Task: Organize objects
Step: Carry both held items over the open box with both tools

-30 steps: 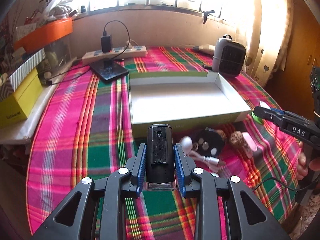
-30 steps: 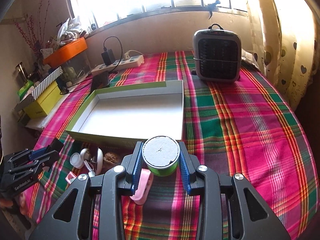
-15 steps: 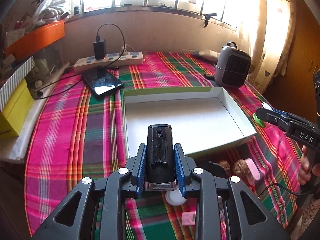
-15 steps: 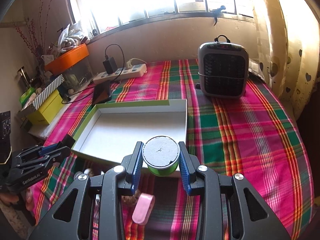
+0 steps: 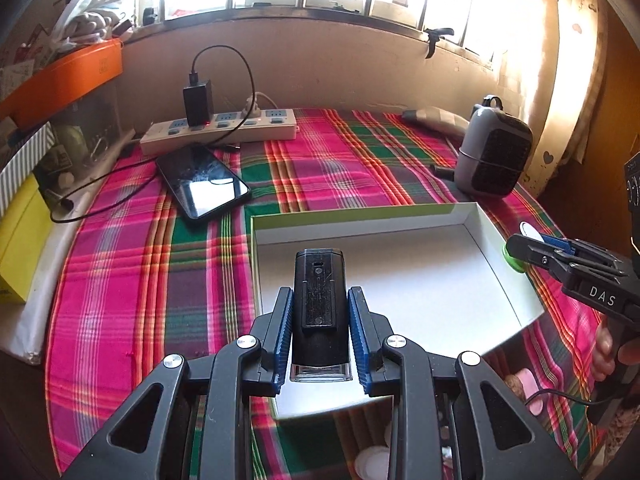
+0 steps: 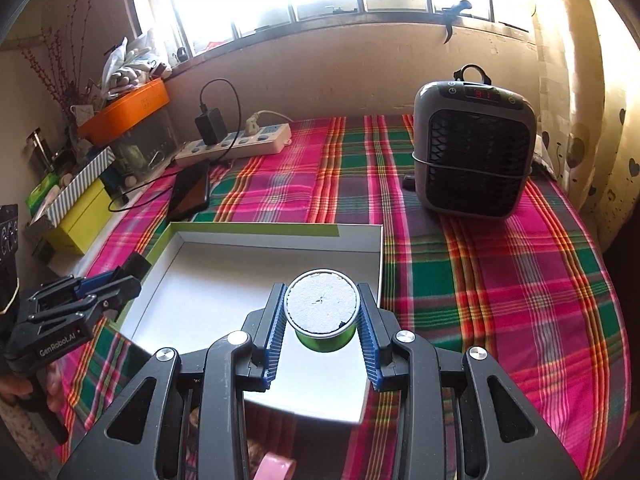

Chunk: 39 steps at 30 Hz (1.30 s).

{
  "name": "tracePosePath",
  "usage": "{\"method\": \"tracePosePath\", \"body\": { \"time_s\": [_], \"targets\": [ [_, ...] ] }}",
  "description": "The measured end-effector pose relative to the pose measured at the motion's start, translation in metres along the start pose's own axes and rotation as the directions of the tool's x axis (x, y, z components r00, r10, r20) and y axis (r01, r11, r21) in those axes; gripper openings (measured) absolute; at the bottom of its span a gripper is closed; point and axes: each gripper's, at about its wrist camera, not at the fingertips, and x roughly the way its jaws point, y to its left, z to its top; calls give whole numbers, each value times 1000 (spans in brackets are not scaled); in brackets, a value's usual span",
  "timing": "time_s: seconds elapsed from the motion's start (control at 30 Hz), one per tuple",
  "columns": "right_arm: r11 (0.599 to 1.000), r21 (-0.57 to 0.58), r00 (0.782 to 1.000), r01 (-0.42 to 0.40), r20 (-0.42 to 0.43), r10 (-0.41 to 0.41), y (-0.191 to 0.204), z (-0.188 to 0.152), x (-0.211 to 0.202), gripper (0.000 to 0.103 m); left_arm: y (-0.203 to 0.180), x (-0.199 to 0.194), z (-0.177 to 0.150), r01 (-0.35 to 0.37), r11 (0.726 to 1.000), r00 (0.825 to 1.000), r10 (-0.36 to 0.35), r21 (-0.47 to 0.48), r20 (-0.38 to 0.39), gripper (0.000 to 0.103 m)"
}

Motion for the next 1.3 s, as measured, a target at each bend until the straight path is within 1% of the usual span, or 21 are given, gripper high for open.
{"method": "tracePosePath", "body": {
  "time_s": [0.23,0.57,0.63,0.83,1.03,1.3],
  "targets": [
    [1000,5,1000,0,-21,0,-8,10,16,35,6,21,9,-6,1000,1000,6,-9,-27,25],
    [1000,6,999,-5,-37,5,-12,21,38,35,11,41,19,-11,1000,999,11,-12,-44,25],
    [1000,2,999,-16,-35,17,-12,22,42,35,11,44,20,-15,1000,999,15,-11,-44,25],
    [1000,3,999,-5,-51,5,-15,23,54,35,13,50,22,-20,1000,999,20,-12,-46,25],
    [1000,-1,999,-13,-46,13,-14,23,58,35,11,52,23,-22,1000,999,22,0,-42,25],
    [1000,-8,998,-15,-56,15,-11,23,66,35,8,60,21,-22,1000,998,23,6,-56,25]
  ]
}}
